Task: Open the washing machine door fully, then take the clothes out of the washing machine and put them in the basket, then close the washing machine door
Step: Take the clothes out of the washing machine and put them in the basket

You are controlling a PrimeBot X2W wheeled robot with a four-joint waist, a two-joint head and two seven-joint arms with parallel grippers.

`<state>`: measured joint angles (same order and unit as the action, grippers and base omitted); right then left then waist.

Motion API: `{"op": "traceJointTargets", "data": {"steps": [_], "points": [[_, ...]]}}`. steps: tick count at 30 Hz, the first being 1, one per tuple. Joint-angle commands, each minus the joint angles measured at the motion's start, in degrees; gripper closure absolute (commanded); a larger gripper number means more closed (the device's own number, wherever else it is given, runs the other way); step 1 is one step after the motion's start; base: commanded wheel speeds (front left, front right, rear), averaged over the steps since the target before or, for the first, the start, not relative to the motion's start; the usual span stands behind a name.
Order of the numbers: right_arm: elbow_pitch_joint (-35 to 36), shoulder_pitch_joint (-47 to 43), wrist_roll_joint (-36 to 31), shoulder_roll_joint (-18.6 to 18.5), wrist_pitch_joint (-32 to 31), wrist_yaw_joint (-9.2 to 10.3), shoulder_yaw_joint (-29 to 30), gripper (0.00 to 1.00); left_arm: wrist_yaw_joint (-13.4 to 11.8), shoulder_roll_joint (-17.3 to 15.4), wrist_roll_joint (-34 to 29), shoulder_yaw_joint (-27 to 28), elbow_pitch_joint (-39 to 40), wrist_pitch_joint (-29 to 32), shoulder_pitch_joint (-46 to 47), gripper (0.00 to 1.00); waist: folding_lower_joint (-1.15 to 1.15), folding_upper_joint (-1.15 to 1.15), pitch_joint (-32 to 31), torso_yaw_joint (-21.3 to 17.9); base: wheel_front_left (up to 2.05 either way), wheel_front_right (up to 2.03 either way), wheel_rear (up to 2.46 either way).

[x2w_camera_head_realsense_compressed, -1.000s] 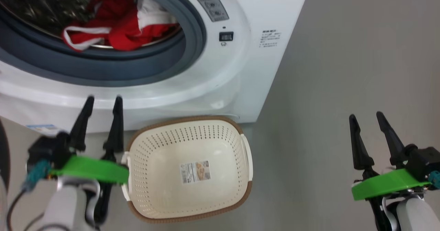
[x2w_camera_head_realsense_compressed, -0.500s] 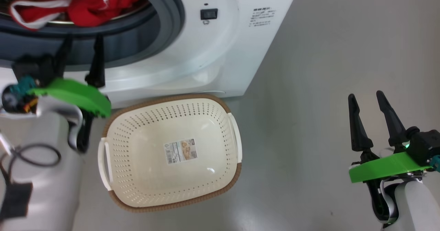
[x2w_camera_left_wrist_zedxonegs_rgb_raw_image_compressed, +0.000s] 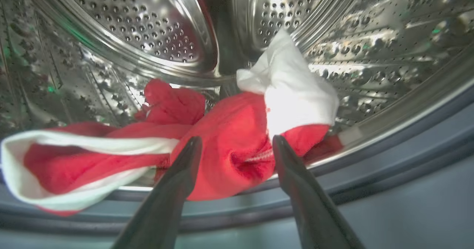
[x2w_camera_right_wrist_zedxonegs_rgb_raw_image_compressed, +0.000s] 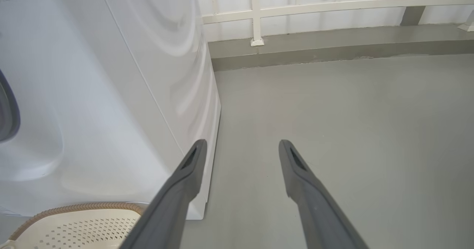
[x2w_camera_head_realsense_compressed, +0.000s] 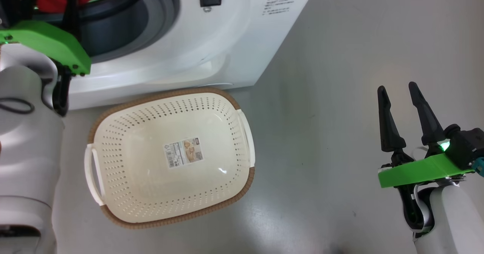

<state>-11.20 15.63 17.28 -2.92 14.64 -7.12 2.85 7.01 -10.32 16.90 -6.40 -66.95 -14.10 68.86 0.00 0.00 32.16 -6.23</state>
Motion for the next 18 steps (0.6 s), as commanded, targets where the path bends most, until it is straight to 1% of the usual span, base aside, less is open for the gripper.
{"op": "traceJointTargets", "data": {"steps": [1, 6, 13, 14, 15, 16, 17, 18], "points": [[1.37, 0.17, 0.33, 0.03, 0.36, -0.36, -1.46, 0.0, -0.42, -3.14, -0.97, 0.28, 0.12, 0.21, 0.98, 0.0, 0.0, 0.0, 0.73, -0.63, 0.0, 0.0, 0.0], [1.48, 0.64, 0.66, 0.03, 0.36, -0.36, -1.75, 0.0, -1.21, -3.75, -1.4, -0.51, -3.54, 0.4, 3.34, 0.0, 0.0, 0.0, 1.62, -1.22, 0.0, 0.0, 0.0], [1.56, 1.1, 0.83, 0.03, 0.36, -0.36, -1.81, 0.0, -2.7, -4.64, -1.83, -1.48, -5.7, 1.48, 4.34, 0.0, 0.0, 0.0, 2.17, -1.58, 0.0, 0.0, 0.0], [1.55, 1.16, 0.85, 0.03, 0.36, -0.36, -1.81, 0.0, -2.77, -4.72, -1.82, -1.58, -5.86, 1.59, 4.39, 0.08, 0.0, 0.0, 2.19, -1.62, 0.0, 0.0, 0.0], [1.56, 1.23, 0.87, 0.03, 0.36, -0.36, -1.83, 0.0, -2.9, -4.8, -1.84, -1.71, -5.99, 1.7, 4.43, 0.23, 0.0, 0.0, 2.2, -1.64, 0.0, 0.0, 0.0], [1.57, 1.3, 0.9, 0.03, 0.36, -0.36, -1.87, 0.0, -3.05, -4.88, -1.93, -1.9, -6.11, 1.81, 4.44, 0.4, 0.0, 0.0, 2.2, -1.66, 0.0, 0.0, 0.0], [1.58, 1.36, 0.94, 0.03, 0.36, -0.36, -1.91, 0.0, -3.15, -4.93, -1.99, -2.06, -6.21, 1.86, 4.44, 0.53, 0.0, 0.0, 2.19, -1.67, 0.0, 0.0, 0.0], [1.6, 1.42, 0.98, 0.03, 0.36, -0.36, -1.96, 0.0, -3.23, -4.96, -2.0, -2.19, -6.29, 1.87, 4.44, 0.6, 0.0, 0.0, 2.17, -1.67, 0.0, 0.0, 0.0]]}}
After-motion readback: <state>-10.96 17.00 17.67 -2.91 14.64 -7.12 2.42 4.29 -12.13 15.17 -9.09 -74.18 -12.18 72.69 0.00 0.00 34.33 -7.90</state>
